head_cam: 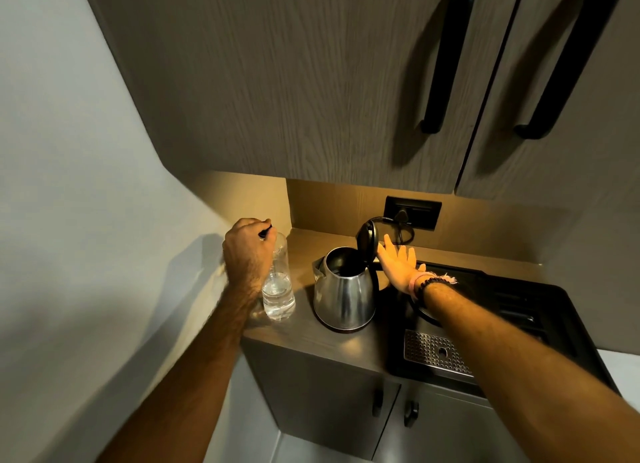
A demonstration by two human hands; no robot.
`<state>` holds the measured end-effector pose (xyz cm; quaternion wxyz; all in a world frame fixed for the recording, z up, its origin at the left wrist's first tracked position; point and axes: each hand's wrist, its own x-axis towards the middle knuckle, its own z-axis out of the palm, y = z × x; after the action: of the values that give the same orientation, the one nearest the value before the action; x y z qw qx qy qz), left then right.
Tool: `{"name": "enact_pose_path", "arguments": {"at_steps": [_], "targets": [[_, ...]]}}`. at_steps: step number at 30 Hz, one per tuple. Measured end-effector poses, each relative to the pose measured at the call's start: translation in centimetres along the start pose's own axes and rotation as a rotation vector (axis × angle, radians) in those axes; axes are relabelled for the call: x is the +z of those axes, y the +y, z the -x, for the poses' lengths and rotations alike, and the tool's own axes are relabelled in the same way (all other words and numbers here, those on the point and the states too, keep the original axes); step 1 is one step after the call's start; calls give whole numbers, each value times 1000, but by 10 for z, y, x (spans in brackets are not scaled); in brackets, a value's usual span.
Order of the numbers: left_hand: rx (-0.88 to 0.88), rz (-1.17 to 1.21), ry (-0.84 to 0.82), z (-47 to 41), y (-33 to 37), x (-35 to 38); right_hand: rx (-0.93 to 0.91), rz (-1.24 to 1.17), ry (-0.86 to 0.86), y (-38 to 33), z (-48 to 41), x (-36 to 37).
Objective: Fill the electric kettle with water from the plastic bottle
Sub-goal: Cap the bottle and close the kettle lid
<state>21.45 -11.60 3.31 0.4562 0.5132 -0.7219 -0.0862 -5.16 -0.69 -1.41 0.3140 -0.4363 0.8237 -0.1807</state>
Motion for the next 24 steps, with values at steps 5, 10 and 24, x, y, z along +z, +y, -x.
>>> {"name": "enact_pose_path", "arguments": {"at_steps": [5,10,24], "targets": [[-102,65,-4,-5,-2,2,0,-1,5,0,0,0],[-141,98,-12,0,-7,6,-1,-5,-4,-2,0,-1],[-152,170,-22,-2,-9,6,-3,-12,-3,-2,2,0]]}}
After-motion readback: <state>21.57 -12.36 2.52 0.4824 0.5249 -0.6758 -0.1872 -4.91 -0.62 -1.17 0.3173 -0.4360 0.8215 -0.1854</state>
